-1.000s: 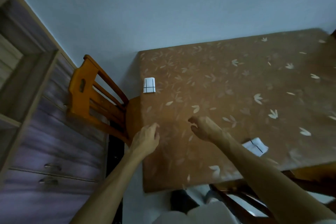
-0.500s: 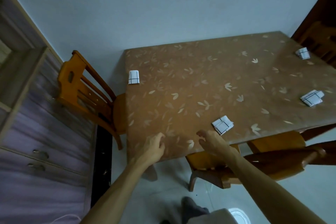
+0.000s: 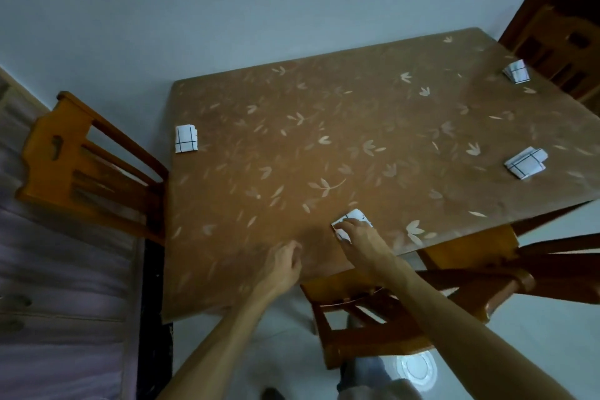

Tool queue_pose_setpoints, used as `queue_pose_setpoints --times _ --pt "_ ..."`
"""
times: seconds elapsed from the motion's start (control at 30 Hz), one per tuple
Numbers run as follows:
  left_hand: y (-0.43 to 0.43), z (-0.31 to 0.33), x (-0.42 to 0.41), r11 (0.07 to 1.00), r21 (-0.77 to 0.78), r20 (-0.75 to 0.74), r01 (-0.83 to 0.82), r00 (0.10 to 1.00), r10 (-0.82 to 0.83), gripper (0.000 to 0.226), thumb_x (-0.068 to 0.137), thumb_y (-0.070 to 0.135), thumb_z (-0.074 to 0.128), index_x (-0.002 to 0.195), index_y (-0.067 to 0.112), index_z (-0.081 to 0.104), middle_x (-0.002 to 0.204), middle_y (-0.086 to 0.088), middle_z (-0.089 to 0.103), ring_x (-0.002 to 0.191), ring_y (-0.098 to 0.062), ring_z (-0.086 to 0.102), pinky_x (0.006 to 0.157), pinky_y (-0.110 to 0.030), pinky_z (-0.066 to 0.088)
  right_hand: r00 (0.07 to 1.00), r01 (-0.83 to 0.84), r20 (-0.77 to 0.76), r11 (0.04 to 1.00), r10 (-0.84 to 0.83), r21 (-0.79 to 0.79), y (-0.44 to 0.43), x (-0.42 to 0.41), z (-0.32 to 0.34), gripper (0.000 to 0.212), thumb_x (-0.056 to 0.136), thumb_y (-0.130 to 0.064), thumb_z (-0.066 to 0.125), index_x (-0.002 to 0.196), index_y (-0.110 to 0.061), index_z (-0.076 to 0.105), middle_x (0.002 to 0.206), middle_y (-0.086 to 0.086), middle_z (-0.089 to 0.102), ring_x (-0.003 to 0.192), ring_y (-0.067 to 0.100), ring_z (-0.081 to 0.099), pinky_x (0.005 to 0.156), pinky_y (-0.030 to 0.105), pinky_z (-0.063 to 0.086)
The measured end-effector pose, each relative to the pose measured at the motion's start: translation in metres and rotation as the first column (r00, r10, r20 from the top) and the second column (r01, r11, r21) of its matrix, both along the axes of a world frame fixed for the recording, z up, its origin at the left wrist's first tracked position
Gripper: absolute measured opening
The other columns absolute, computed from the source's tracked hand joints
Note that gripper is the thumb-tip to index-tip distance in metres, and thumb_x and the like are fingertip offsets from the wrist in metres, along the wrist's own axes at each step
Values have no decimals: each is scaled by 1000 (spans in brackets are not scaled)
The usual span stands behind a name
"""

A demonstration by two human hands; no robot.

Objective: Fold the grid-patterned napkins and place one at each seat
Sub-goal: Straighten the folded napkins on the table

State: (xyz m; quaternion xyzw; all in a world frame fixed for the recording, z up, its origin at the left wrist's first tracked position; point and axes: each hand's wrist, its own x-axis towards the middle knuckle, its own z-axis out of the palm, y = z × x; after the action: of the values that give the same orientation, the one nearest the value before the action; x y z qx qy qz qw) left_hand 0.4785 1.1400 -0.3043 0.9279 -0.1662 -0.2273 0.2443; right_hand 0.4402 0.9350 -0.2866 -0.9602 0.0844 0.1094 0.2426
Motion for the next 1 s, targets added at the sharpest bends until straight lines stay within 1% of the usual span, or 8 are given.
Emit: queue_pose_setpoints --times 0.13,0.2,0.33,0.4,0.57,0.77,0.9,1.0 --pt "-57 -20 0 997 9 -105 -82 991 82 37 101 18 51 138 18 52 129 -7 61 126 -24 53 107 -34 41 989 -80 -129 997 77 -23 -49 16 -22 47 99 -18 50 146 -24 47 158 3 38 133 34 45 107 44 42" --pt "-83 -30 1 991 11 -154 -132 979 132 42 101 23 51 143 17 48 119 -7 66 117 -24 58 107 -37 42 973 -133 -190 991 128 -17 -70 26 -39 48 101 -20 49 148 -25 44 160 3 34 134 34 43 108 44 40" --pt "-131 -42 0 970 -27 -165 -243 958 235 35 98 21 58 131 10 58 89 -8 69 81 -20 62 79 -26 46 930 -234 -278 970 242 63 -99 38 -64 47 101 -21 49 148 -20 44 157 8 36 132 38 43 105 46 43" --pt "-148 -45 1 951 -57 -138 -303 946 293 26 97 19 60 120 7 64 79 -3 64 72 -16 58 76 -25 47 920 -235 -291 963 264 130 -107 44 -71 47 99 -25 48 146 -20 47 155 9 38 132 38 43 104 47 44" --pt "-161 -54 3 928 -17 -62 -373 927 371 24 95 15 57 119 14 61 113 -5 67 105 -22 63 87 -29 46 939 -201 -232 953 253 224 -120 53 -84 42 95 -17 60 137 -13 57 145 15 44 130 36 47 104 42 46" --pt "-161 -54 -1 943 92 -44 -320 945 324 23 95 21 57 118 21 58 106 -5 63 95 -25 62 80 -39 50 932 -191 -261 952 252 238 -126 43 -80 36 94 -13 59 131 -11 58 144 10 40 118 34 58 96 40 50" --pt "-162 -47 -12 943 162 -26 -291 954 299 26 99 21 51 124 24 56 116 -4 58 98 -23 64 82 -44 54 930 -205 -264 958 254 201 -126 24 -80 29 99 -14 52 128 -12 56 139 9 43 109 32 62 88 38 49" --pt "-163 -46 -18 940 170 -22 -297 952 305 31 101 24 49 130 24 56 124 -5 58 102 -23 64 85 -43 55 931 -196 -263 953 255 229 -127 24 -77 31 97 -14 55 128 -11 57 138 10 44 111 32 61 89 38 49"
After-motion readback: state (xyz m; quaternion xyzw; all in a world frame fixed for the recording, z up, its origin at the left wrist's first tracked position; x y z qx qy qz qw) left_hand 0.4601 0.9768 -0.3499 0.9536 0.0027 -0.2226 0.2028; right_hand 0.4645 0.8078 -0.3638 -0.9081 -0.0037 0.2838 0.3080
